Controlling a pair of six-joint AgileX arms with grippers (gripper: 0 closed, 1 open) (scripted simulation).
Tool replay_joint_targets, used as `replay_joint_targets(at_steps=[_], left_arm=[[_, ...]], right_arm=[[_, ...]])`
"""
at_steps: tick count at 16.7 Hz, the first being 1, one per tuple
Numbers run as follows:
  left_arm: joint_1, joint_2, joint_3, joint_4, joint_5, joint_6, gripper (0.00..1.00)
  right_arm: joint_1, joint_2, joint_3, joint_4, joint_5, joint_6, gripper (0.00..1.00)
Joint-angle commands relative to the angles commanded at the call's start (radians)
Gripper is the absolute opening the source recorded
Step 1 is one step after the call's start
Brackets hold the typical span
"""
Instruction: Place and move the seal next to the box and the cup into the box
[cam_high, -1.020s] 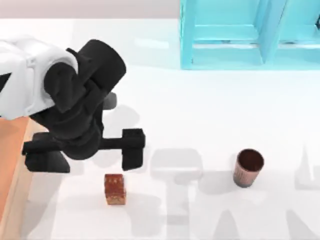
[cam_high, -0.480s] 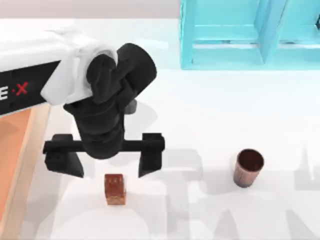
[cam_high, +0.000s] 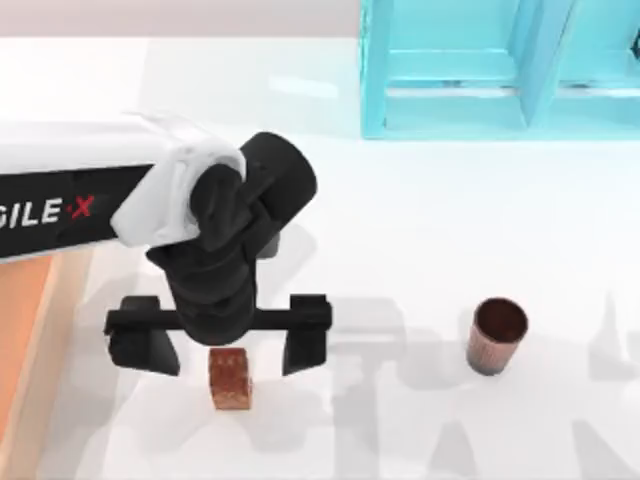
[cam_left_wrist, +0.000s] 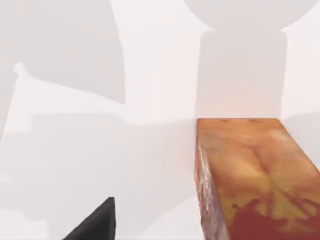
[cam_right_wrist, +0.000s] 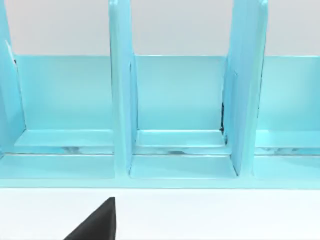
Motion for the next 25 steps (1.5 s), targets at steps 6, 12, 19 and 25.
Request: replay_joint_targets(at_steps=[6, 12, 19, 25], left_arm=[[-0.001, 0.056, -0.085, 0.141, 0.000, 0.000, 1.00], [-0.001, 0.056, -0.085, 0.141, 0.000, 0.000, 0.77], [-0.001, 0.056, -0.085, 0.141, 0.000, 0.000, 0.25], [-0.001, 0.056, -0.085, 0.141, 0.000, 0.000, 0.00]], right_arm=[[0.000, 0.000, 0.000, 0.000, 0.000, 0.000, 1.00], [0.000, 0.000, 0.000, 0.000, 0.000, 0.000, 1.00], [0.000, 0.000, 0.000, 0.000, 0.000, 0.000, 1.00], [0.000, 0.000, 0.000, 0.000, 0.000, 0.000, 1.00]])
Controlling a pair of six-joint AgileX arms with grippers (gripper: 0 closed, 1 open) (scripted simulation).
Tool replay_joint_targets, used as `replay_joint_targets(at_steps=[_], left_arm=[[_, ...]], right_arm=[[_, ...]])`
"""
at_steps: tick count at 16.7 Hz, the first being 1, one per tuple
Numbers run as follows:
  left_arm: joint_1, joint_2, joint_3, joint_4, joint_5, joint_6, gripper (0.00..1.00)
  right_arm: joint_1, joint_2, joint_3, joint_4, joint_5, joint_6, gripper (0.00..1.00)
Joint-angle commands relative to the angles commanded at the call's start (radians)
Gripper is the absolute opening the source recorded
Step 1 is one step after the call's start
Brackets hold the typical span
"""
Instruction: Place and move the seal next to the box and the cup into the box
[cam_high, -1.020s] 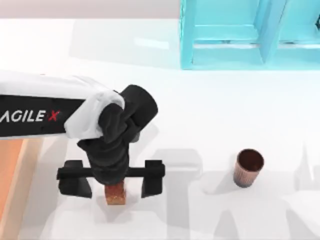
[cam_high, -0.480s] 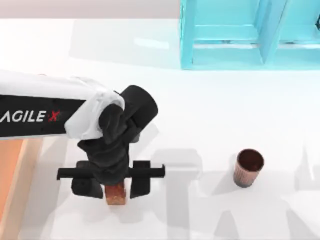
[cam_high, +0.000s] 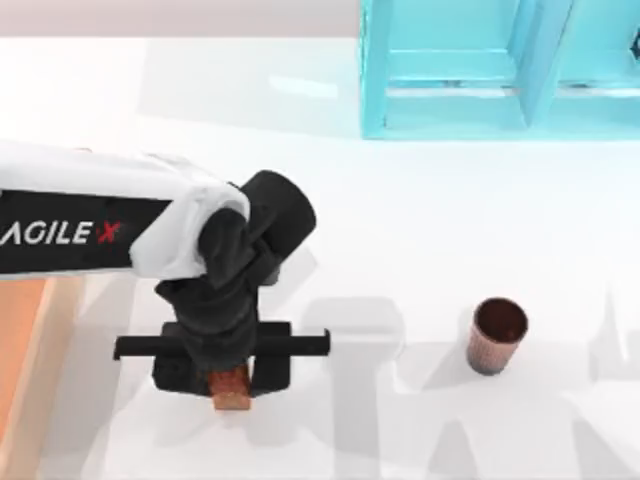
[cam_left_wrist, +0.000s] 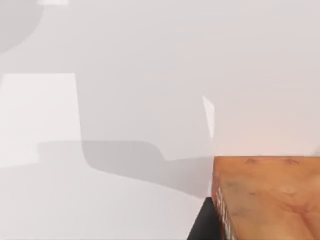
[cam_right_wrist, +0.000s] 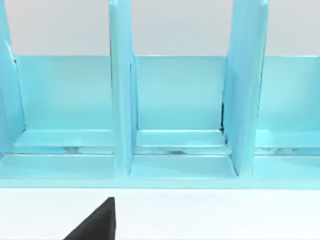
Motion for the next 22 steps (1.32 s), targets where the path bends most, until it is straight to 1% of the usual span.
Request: replay_joint_targets(at_steps=[8, 10, 15, 17, 19, 22], left_arm=[[0.014, -0.015, 0.005, -0.017, 0.000, 0.015, 0.00], [0.060, -0.061, 0.016, -0.074, 0.000, 0.059, 0.00], [0.234, -0.240, 0.056, -0.305, 0.000, 0.229, 0.00], [0.288, -0.298, 0.067, -0.367, 0.000, 0.284, 0.00], [0.307, -0.317, 0.071, -0.386, 0.000, 0.303, 0.00], [0.303, -0.313, 0.068, -0.385, -0.001, 0.303, 0.00]], right_arm=[[0.000, 0.000, 0.000, 0.000, 0.000, 0.000, 1.00], [0.000, 0.000, 0.000, 0.000, 0.000, 0.000, 1.00], [0.000, 0.000, 0.000, 0.000, 0.000, 0.000, 1.00], [0.000, 0.000, 0.000, 0.000, 0.000, 0.000, 1.00], [0.000, 0.000, 0.000, 0.000, 0.000, 0.000, 1.00], [0.000, 0.000, 0.000, 0.000, 0.000, 0.000, 1.00]])
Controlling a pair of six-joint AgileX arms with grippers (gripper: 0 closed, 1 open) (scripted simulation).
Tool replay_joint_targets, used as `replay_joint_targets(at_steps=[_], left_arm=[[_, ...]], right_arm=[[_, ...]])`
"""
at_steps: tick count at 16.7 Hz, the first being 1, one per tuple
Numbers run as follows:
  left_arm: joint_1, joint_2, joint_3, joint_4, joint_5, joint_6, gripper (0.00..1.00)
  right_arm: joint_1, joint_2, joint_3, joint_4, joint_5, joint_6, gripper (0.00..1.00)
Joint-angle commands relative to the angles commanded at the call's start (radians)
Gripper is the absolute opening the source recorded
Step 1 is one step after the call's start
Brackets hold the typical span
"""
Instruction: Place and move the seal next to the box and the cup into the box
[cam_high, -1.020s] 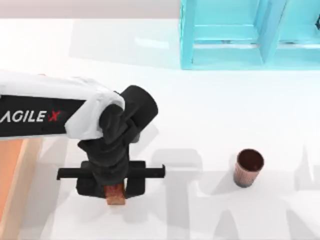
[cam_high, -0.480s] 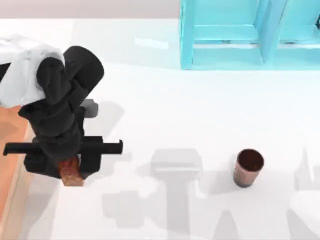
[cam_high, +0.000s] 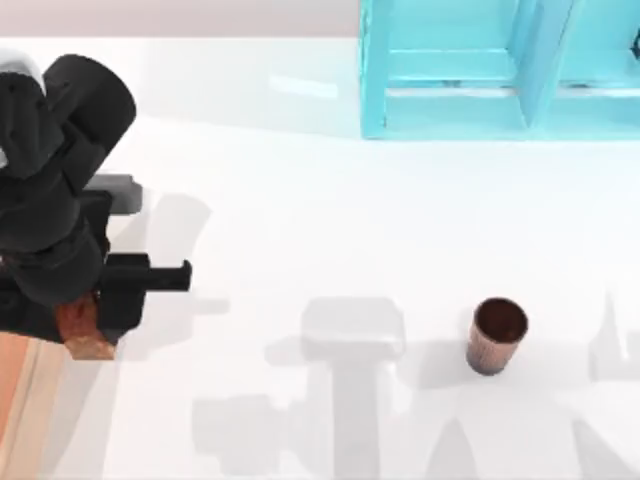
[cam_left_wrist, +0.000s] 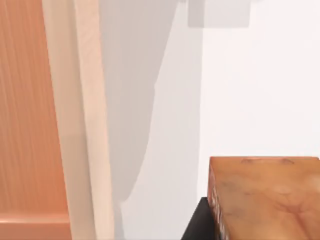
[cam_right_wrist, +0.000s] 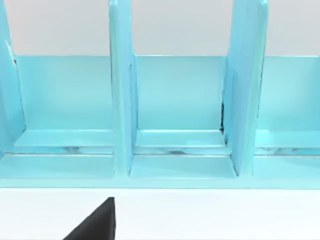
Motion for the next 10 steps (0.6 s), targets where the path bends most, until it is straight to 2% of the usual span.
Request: replay_joint_targets(at_steps=[7, 10], left_arm=[[-0.063, 0.051, 0.143, -0.082, 0.001, -0.062, 0.00], [-0.070, 0.055, 0.151, -0.089, 0.001, -0.069, 0.00]], right_arm=[[0.000, 0.000, 0.000, 0.000, 0.000, 0.000, 1.00], [0.000, 0.000, 0.000, 0.000, 0.000, 0.000, 1.00]])
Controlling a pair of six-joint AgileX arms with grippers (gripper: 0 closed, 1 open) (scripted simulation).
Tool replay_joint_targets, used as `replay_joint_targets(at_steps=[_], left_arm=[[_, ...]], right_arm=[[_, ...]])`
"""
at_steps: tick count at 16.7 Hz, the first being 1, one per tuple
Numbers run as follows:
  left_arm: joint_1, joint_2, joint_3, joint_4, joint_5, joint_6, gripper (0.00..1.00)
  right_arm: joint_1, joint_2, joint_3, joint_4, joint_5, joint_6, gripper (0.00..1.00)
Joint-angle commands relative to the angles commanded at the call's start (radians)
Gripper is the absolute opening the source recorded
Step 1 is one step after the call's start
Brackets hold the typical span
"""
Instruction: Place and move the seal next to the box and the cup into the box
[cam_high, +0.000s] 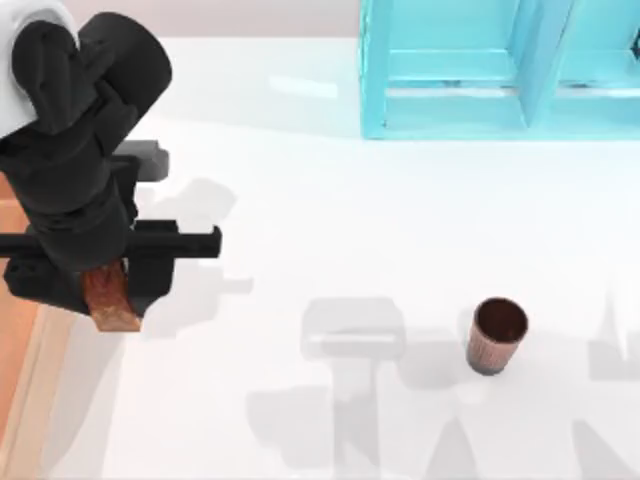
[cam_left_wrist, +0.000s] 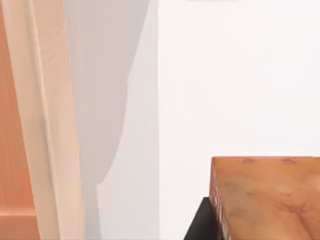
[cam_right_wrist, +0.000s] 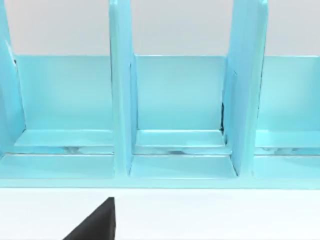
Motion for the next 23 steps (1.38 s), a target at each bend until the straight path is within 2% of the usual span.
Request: replay_joint_targets(at_steps=[4, 10, 15, 23], left_arm=[[0.006, 0.006, -0.043, 0.044, 0.000, 0.004, 0.00], [0.005, 0.044, -0.194, 0.247, 0.000, 0.006, 0.00], [0.005, 0.053, -0.209, 0.261, 0.000, 0.005, 0.00], [0.005, 0.053, -0.209, 0.261, 0.000, 0.005, 0.60]], right_arm=[[0.000, 0.000, 0.000, 0.000, 0.000, 0.000, 1.00], [0.000, 0.000, 0.000, 0.000, 0.000, 0.000, 1.00], [0.000, 0.000, 0.000, 0.000, 0.000, 0.000, 1.00], [0.000, 0.000, 0.000, 0.000, 0.000, 0.000, 1.00]])
